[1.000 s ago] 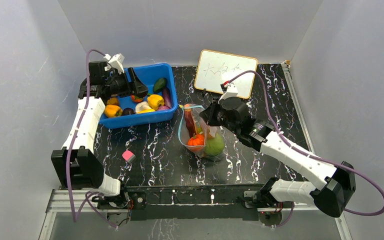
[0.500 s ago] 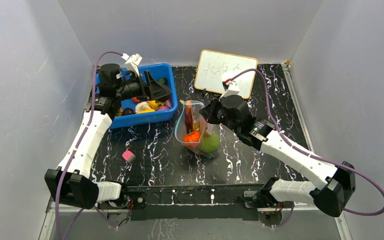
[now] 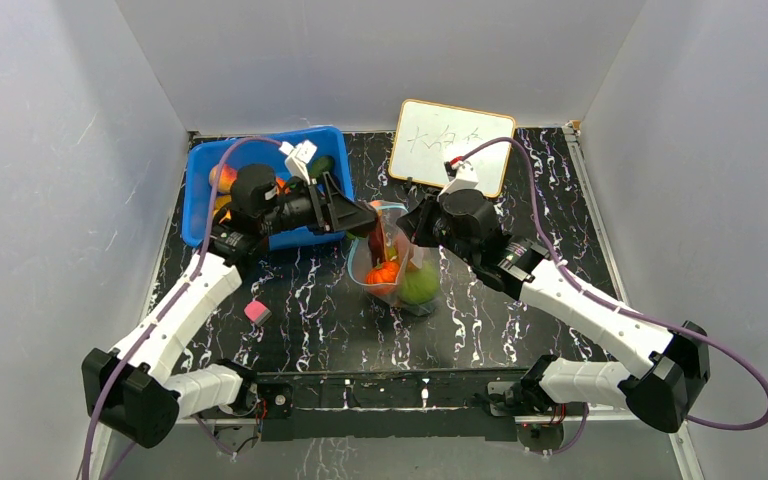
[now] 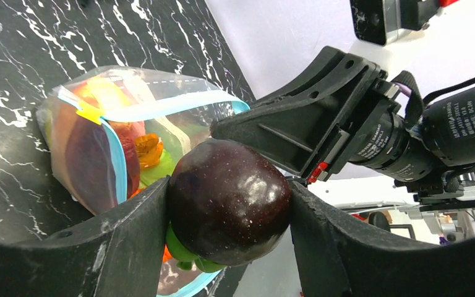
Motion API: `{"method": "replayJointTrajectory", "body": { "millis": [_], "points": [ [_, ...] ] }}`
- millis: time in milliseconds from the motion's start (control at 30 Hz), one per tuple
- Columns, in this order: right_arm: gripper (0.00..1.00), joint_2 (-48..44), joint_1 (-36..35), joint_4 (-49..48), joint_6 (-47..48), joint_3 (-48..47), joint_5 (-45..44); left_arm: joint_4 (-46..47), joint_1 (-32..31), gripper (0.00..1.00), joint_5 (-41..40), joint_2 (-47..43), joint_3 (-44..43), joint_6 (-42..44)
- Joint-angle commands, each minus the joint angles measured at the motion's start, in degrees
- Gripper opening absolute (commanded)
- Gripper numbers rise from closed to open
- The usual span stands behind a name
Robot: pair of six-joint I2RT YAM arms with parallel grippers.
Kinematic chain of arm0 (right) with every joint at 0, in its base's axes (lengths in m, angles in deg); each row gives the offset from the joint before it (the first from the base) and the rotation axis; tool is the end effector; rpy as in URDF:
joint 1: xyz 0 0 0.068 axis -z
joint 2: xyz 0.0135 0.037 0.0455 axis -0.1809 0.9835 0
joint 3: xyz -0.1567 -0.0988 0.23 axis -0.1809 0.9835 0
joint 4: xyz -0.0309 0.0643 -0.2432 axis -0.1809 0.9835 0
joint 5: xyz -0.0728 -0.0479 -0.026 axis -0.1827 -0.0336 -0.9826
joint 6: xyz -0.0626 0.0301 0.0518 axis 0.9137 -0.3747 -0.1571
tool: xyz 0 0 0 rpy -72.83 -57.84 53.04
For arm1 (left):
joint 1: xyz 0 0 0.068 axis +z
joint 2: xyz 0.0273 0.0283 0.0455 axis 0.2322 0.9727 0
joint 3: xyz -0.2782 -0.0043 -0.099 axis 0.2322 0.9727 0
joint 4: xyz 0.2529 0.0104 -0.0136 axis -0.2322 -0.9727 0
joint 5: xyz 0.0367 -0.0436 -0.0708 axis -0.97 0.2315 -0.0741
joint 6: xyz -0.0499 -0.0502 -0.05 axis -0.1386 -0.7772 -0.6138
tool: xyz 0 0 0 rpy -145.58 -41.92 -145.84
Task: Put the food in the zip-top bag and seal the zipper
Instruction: Place the fake fruit in the zipper food storage bag.
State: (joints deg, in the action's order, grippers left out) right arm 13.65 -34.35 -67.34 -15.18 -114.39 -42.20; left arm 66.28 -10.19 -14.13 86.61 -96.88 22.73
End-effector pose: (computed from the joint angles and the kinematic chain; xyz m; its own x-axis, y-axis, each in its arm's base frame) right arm 0.2134 0.1932 0.3470 -0.5844 0.3197 -0.7458 -0.2651 0.7935 0.5478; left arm 0.2377 -0.1553 0.3853 -0.6771 -0.2630 -0.6873 0.5680 0.4070 -0.7153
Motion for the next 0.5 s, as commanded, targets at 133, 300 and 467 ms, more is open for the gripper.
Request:
{"method": "replayJointTrajectory", "body": {
  "millis": [133, 300, 467],
  "points": [
    [0.0, -1.9, 0.0, -7.3, -0.7, -3.5, -1.0, 5.4, -5.2, 0.43, -3.6, 0.1, 2.4, -3.7],
    [0.0, -2.0, 0.0, -7.2, -0.5, -3.7, -0.8, 2.7, -7.4, 0.54, -5.2, 1.9, 0.8, -2.1],
    [0.0, -2.8, 0.0, -7.5, -0.4, -3.0, -0.9, 0.9, -8.5, 0.67, -8.0, 2.0, 0.7, -1.2]
  ]
}}
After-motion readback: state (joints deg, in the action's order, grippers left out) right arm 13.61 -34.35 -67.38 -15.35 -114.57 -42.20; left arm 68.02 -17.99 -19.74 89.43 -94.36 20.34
